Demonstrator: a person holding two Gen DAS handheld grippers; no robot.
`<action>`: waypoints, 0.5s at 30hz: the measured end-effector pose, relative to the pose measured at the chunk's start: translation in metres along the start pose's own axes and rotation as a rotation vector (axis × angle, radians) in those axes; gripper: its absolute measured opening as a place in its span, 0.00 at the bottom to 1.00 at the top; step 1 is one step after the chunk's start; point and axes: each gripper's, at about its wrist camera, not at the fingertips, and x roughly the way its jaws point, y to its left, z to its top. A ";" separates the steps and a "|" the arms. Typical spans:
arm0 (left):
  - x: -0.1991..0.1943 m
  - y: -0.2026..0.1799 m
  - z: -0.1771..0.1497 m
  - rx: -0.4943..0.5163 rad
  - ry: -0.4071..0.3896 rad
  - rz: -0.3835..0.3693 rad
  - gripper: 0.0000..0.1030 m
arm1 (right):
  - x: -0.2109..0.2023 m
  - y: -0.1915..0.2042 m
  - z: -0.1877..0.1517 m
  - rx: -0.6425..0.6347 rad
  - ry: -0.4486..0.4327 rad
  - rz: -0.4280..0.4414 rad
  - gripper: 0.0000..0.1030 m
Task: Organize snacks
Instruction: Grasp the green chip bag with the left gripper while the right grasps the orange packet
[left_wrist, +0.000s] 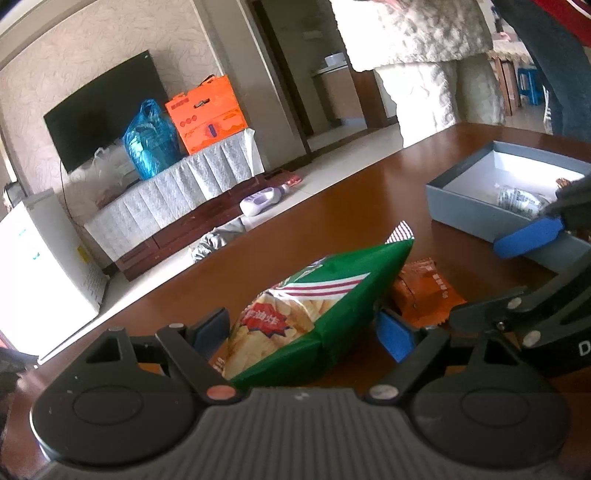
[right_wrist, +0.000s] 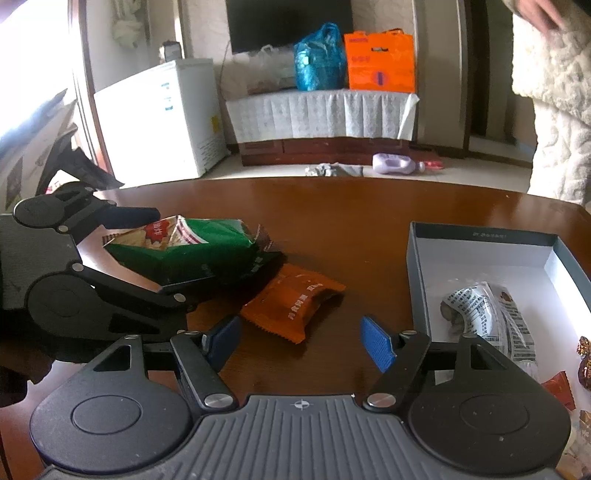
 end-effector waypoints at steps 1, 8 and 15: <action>0.001 0.001 -0.001 -0.011 -0.002 -0.005 0.85 | 0.001 0.000 0.000 0.005 -0.001 0.001 0.71; 0.001 0.013 -0.009 -0.104 0.000 -0.042 0.63 | 0.006 0.001 0.002 0.045 -0.019 -0.008 0.78; -0.007 0.016 -0.014 -0.121 -0.009 -0.023 0.57 | 0.014 0.002 0.007 0.118 -0.046 -0.023 0.78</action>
